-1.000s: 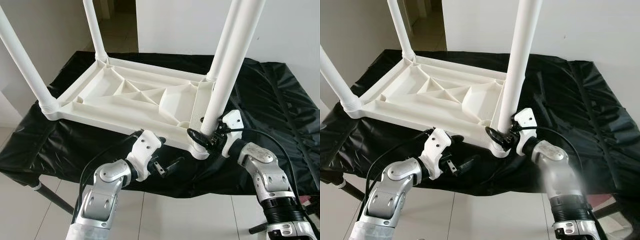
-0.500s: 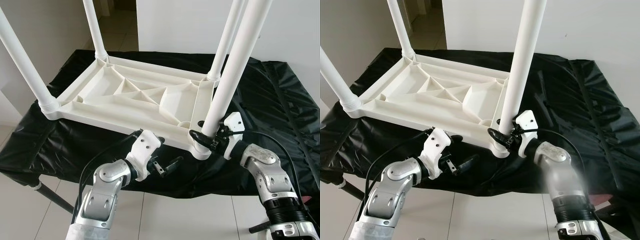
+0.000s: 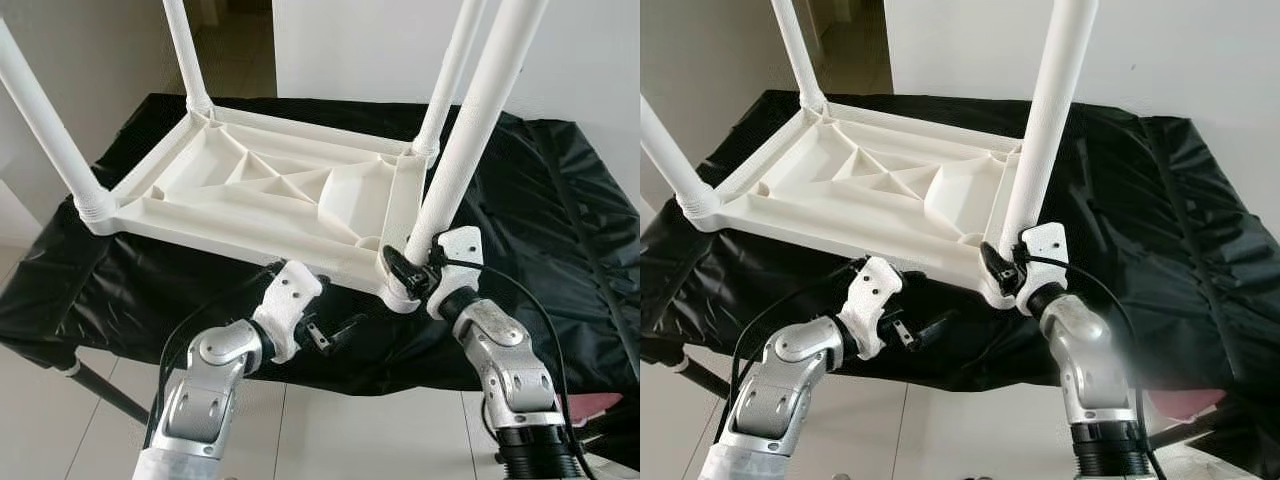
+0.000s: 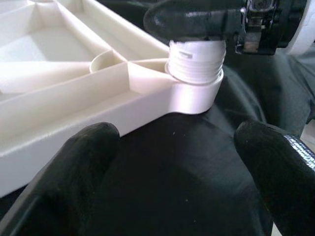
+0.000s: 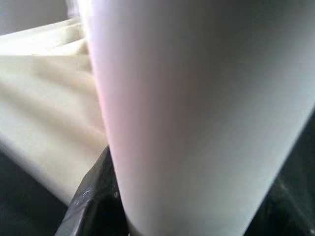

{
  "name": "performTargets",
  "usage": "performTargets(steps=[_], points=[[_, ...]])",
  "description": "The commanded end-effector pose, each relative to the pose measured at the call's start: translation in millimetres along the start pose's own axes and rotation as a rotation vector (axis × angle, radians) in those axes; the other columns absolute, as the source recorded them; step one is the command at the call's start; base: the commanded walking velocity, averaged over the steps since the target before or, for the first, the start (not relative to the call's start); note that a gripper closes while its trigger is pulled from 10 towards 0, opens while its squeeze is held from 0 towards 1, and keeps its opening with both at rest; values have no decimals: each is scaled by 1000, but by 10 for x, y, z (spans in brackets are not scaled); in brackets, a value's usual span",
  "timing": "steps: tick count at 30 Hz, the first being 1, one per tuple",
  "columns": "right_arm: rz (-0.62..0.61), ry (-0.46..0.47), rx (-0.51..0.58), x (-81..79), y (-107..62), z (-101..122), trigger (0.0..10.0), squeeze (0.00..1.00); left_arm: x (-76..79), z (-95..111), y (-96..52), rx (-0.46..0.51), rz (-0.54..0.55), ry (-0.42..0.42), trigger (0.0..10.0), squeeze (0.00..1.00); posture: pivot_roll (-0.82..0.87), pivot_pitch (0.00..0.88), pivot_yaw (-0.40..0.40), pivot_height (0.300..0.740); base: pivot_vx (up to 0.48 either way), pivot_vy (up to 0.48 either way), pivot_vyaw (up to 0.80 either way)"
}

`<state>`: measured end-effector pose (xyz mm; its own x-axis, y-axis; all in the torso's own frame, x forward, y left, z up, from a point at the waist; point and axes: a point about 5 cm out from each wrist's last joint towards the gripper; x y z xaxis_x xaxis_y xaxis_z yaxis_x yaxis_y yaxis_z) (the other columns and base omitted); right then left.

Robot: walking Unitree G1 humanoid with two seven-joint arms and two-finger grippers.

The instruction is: Building children table

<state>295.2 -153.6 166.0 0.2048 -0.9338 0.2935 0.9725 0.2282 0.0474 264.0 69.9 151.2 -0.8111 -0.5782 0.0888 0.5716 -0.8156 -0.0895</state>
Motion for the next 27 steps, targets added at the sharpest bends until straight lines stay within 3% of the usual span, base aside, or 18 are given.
performTargets(steps=[1, 5, 11, 12, 13, 18, 25, 26, 27], points=[[-109, 31, -124, 19, -62, -182, 10000, 0, -64, -30, -15, 20, 172, -7, 10000, 0, -42, 129, 11, 740, 0, 0, 0], [-324, 68, -201, -99, -110, -203, 10000, 0, -43, -45, -12, 19, 171, -10, 10000, 0, -35, 126, 4, 740, 0, 0, 0], [-358, 112, -196, -209, -126, -154, 10000, 0, -42, -51, -23, 19, 176, -15, 10000, 0, -39, 120, 10, 740, 0, 0, 0], [-343, 102, -174, -195, -135, -128, 10000, 573, -40, -57, -26, 17, 173, -15, 10000, 0, -43, 118, 9, 740, 0, 0, 0], [-322, 100, -149, -182, -140, -102, 10000, 1000, -41, -59, -25, 15, 170, -12, 10000, 0, -43, 120, 10, 740, 0, 0, 0], [-294, 91, -107, -132, -164, -60, 10000, 1000, -53, -39, -13, 17, 167, -7, 10000, 0, -44, 121, 10, 740, 0, 0, 0], [-66, 71, -26, -28, -201, -88, 10000, 1000, -60, -30, -44, 20, 168, -4, 10000, 0, -42, 116, 21, 740, 0, 0, 0], [-9, 53, -14, -4, -198, -105, 10000, 169, -60, -30, -43, 19, 166, -2, 10000, 0, -41, 114, 25, 740, 0, 0, 0], [-9, 53, -14, -4, -198, -105, 10000, 169, -60, -30, -43, 19, 166, -2, 10000, 0, -41, 114, 25, 740, 0, 0, 0]])
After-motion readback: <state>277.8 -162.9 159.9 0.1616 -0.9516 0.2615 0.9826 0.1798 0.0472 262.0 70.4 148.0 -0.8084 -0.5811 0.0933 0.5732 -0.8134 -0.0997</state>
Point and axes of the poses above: a point about 5 cm out from each wrist's last joint towards the gripper, its own y axis pointing out of the wrist towards the gripper, its own z axis along the axis of the wrist's last joint, x = y × z, and after that the axes turned 13 degrees about -y, right-handed
